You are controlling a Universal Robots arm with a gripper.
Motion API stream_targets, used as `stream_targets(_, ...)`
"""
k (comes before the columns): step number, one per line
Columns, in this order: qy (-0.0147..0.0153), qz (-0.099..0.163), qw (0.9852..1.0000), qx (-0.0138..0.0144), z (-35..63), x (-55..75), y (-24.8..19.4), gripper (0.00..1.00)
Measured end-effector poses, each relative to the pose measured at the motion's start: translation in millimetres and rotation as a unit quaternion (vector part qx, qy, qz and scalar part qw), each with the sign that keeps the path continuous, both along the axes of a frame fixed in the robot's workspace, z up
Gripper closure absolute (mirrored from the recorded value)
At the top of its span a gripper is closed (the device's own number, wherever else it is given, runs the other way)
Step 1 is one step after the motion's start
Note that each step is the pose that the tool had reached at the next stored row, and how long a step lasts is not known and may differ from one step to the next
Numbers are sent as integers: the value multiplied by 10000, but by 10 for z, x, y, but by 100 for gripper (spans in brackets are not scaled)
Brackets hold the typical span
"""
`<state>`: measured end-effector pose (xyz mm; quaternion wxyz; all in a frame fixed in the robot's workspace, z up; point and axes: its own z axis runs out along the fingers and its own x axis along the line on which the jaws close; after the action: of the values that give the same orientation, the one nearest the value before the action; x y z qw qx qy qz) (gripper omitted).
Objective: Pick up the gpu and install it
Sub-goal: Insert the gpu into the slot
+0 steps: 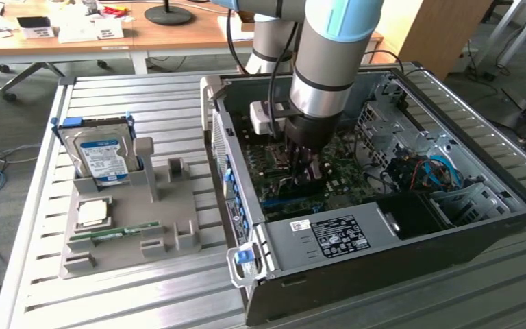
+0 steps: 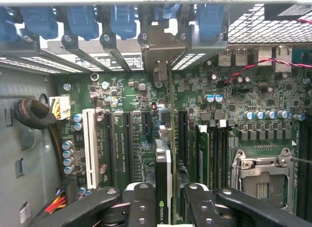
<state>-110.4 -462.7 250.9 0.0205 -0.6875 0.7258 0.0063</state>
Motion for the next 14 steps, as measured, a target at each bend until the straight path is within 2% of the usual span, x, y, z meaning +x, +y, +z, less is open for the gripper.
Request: stream_targets(14, -2, 0, 10000, -1, -2, -19, -16, 73)
